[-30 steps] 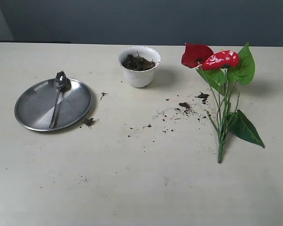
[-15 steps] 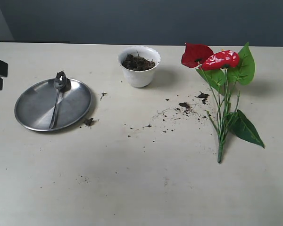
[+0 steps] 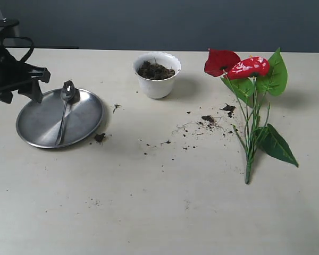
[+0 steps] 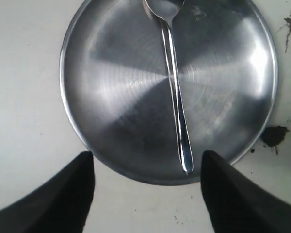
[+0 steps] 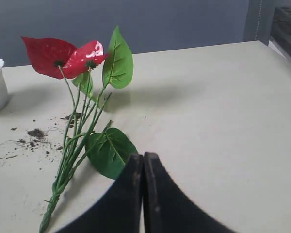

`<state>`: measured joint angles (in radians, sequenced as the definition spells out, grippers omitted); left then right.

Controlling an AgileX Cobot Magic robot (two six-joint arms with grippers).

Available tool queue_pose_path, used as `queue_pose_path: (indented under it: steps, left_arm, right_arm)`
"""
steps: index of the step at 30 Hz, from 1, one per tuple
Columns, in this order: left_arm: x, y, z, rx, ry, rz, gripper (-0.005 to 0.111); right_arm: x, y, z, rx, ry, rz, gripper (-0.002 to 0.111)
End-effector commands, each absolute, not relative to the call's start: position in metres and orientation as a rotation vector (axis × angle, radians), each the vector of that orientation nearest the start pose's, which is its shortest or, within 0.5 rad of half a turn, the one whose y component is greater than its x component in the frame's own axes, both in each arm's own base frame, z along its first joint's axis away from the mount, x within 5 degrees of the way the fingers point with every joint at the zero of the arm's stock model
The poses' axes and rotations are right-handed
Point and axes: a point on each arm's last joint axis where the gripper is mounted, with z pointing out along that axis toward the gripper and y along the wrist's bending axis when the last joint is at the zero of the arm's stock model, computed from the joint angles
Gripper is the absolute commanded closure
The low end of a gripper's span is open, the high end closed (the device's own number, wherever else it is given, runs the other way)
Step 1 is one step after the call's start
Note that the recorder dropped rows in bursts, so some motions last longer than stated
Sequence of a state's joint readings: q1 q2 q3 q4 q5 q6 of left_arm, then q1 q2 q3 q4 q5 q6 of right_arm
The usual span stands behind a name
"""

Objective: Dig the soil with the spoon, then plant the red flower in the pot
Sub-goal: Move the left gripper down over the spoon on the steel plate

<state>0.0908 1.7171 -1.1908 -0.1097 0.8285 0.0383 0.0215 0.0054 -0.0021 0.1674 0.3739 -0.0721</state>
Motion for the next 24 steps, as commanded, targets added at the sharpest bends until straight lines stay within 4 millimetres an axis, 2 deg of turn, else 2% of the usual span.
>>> queue_pose_path:
  steps: [1, 7, 14, 19, 24]
  left_arm:
    - [0.363, 0.018, 0.212, -0.109, 2.838, -0.113, 0.047]
    - [0.383, 0.003, 0.188, -0.068, 2.872, -0.131, 0.047]
    - [0.401, 0.003, 0.163, -0.134, 2.912, -0.140, 0.047]
    - [0.408, 0.001, 0.153, -0.188, 2.869, -0.190, 0.047]
    - [0.410, 0.001, 0.135, -0.199, 2.903, -0.192, 0.047]
  right_arm:
    - [0.053, 0.007, 0.181, 0.008, 1.844, 0.125, 0.108]
    - [0.053, 0.007, 0.181, 0.008, 1.844, 0.125, 0.108]
    - [0.053, 0.007, 0.181, 0.011, 1.844, 0.130, 0.108]
    - [0.053, 0.007, 0.181, 0.011, 1.844, 0.130, 0.108]
    - [0.053, 0.007, 0.181, 0.011, 1.844, 0.130, 0.108]
